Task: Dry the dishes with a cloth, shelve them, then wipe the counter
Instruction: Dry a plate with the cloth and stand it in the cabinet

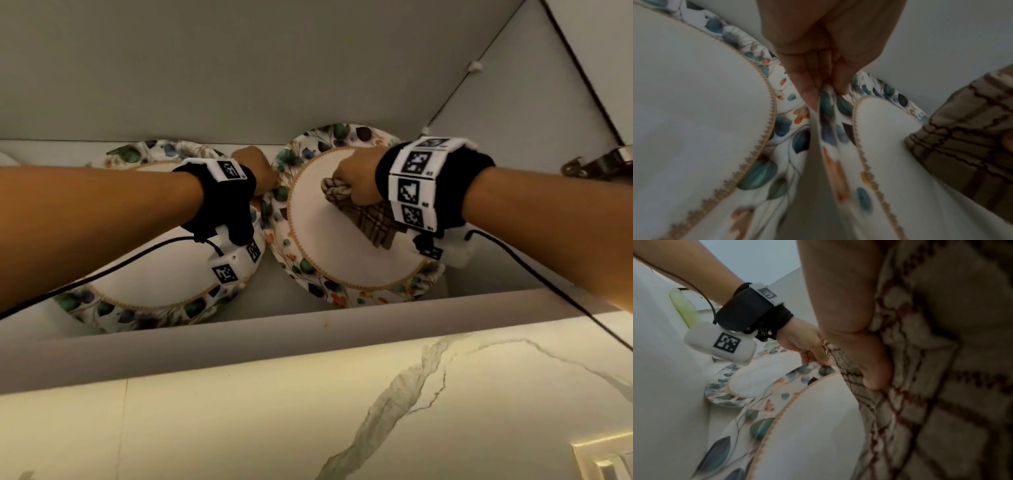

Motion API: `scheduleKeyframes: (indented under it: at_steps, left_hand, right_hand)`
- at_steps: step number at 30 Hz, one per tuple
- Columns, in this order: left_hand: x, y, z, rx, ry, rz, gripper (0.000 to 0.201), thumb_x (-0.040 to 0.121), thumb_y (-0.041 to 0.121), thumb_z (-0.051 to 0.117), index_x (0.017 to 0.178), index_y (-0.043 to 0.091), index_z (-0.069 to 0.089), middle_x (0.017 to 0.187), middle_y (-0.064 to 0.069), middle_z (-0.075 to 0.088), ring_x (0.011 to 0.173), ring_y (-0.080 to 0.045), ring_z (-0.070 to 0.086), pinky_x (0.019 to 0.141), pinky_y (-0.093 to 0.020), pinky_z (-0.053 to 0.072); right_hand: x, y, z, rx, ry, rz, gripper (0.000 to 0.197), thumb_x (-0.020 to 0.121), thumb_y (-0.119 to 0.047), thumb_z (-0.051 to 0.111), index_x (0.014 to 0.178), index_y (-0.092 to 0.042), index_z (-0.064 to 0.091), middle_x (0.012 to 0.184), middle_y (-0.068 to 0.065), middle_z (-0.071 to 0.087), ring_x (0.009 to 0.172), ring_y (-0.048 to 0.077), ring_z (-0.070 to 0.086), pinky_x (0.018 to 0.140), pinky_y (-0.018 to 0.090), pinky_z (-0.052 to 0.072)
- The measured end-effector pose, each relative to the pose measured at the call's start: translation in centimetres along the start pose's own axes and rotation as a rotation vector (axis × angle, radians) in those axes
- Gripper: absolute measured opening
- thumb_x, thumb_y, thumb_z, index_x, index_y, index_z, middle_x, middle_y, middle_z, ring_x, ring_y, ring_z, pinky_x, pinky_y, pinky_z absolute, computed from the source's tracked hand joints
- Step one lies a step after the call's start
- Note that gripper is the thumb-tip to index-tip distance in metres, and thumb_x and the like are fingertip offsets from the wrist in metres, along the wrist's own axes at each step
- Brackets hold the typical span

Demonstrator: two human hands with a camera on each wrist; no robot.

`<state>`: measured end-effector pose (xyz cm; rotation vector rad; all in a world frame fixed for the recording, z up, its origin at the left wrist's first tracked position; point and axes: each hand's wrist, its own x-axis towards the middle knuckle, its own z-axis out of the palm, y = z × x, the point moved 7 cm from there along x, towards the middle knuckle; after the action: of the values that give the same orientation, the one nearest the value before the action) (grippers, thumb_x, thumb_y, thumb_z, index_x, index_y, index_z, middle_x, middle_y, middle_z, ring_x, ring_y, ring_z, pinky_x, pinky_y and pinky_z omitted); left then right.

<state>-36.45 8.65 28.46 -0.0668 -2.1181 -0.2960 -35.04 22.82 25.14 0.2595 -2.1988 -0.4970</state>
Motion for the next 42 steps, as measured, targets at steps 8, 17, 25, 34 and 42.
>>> scheduleKeyframes:
  at_steps: [8,17,25,34,42]
  left_hand:
    - [1.2,-0.5,1.1,0.180,0.024,0.064,0.037,0.094,0.030,0.052,0.105,-0.004,0.062,0.122,-0.022,0.059,0.086,-0.025,0.043,0.074,-0.028,0.034]
    - [3.3,1.1,0.2,0.216,0.108,0.119,0.036,0.091,0.027,0.058,0.115,0.000,0.064,0.122,-0.021,0.059,0.110,-0.037,0.054,0.088,-0.038,0.045]
    - [3.3,0.7,0.8,0.214,0.117,0.143,0.028,0.091,0.012,0.055,0.112,-0.004,0.065,0.118,-0.025,0.061,0.110,-0.038,0.055,0.090,-0.036,0.044]
    - [2.6,0.8,1.2,0.253,0.057,0.158,0.033,0.090,0.009,0.054,0.121,-0.002,0.059,0.124,-0.021,0.058,0.115,-0.035,0.053,0.094,-0.035,0.043]
    - [2.5,1.0,1.2,0.214,0.048,0.139,0.037,0.091,0.008,0.054,0.126,-0.004,0.054,0.130,-0.022,0.054,0.120,-0.036,0.050,0.098,-0.036,0.041]
  right_hand:
    - [0.3,-0.2,3.3,0.013,-0.119,-0.032,0.033,0.093,-0.014,0.043,0.122,-0.003,0.053,0.121,0.018,0.057,0.105,0.033,0.054,0.085,0.034,0.043]
    - [0.8,-0.4,4.6,0.028,-0.044,-0.061,0.035,0.094,-0.018,0.041,0.120,0.001,0.054,0.122,0.020,0.059,0.105,0.034,0.057,0.088,0.038,0.046]
    - [1.3,-0.7,5.7,0.016,-0.030,-0.095,0.039,0.096,-0.025,0.034,0.118,-0.002,0.055,0.114,0.019,0.061,0.090,0.031,0.055,0.079,0.035,0.044]
    - [1.3,-1.5,5.7,-0.055,-0.056,-0.104,0.036,0.094,-0.022,0.039,0.118,-0.001,0.057,0.118,0.018,0.063,0.109,0.033,0.059,0.089,0.039,0.049]
    - [0.7,-1.3,5.3,0.017,-0.102,-0.018,0.037,0.093,-0.014,0.046,0.126,0.000,0.053,0.127,0.017,0.058,0.107,0.029,0.059,0.097,0.037,0.045]
